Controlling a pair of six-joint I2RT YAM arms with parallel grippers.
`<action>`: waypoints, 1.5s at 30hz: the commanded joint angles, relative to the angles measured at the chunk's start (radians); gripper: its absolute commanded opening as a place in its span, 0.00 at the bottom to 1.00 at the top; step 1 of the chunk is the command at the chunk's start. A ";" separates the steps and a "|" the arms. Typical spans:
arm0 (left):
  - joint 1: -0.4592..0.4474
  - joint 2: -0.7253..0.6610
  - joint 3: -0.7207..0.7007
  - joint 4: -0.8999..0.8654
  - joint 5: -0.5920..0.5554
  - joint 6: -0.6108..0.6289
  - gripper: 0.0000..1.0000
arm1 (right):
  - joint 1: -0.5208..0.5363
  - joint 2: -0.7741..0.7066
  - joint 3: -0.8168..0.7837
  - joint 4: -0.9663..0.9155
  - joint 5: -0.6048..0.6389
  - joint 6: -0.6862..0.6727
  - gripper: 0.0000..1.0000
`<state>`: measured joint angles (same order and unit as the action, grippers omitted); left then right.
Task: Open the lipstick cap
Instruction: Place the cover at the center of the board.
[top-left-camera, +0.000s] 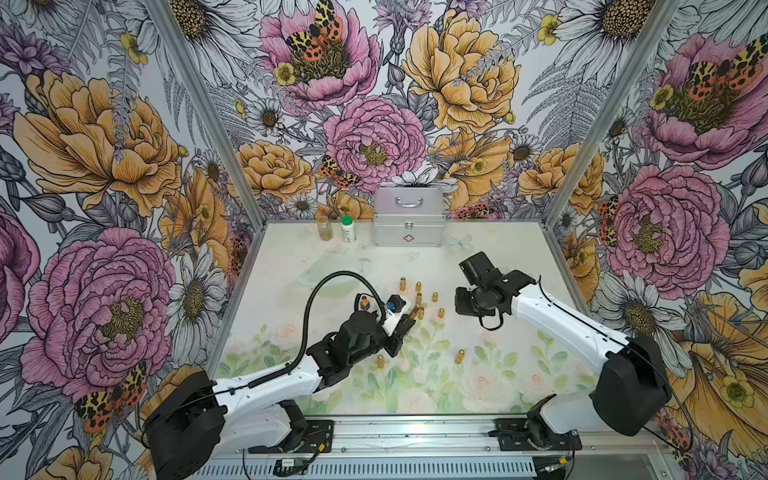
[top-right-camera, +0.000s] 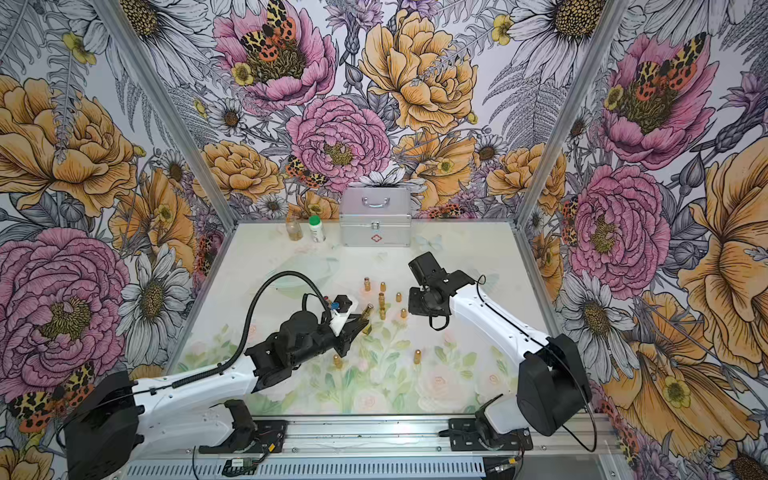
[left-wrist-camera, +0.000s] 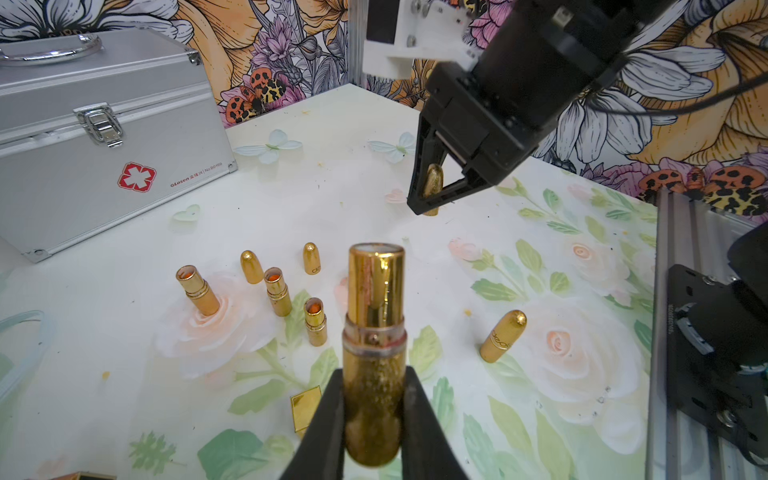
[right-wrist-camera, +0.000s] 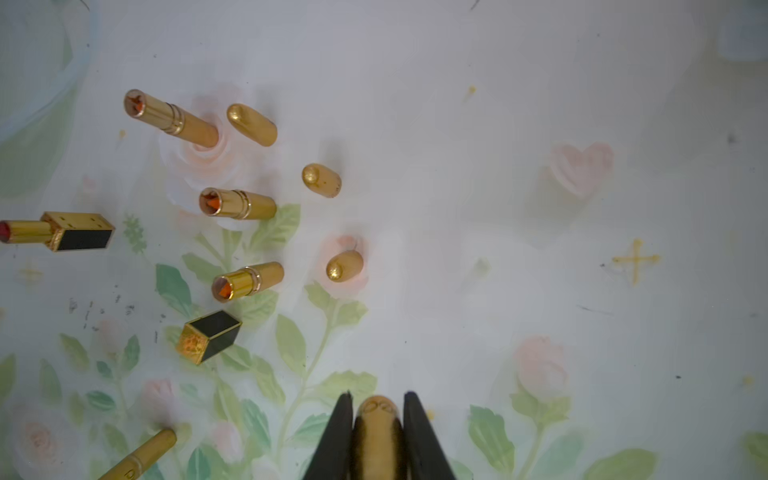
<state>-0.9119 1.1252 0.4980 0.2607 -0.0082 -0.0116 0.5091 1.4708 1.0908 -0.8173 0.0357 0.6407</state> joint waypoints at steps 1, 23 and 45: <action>0.010 0.003 -0.001 0.005 -0.022 -0.023 0.00 | -0.003 0.061 -0.034 0.129 0.061 0.022 0.17; 0.013 0.035 -0.010 0.036 -0.034 -0.050 0.00 | -0.004 0.273 -0.118 0.322 0.089 0.032 0.17; 0.015 0.029 -0.011 0.035 -0.028 -0.041 0.00 | -0.003 0.175 -0.097 0.259 0.056 0.027 0.37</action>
<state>-0.9066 1.1542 0.4969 0.2733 -0.0193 -0.0532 0.5091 1.6634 0.9825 -0.5297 0.1005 0.6655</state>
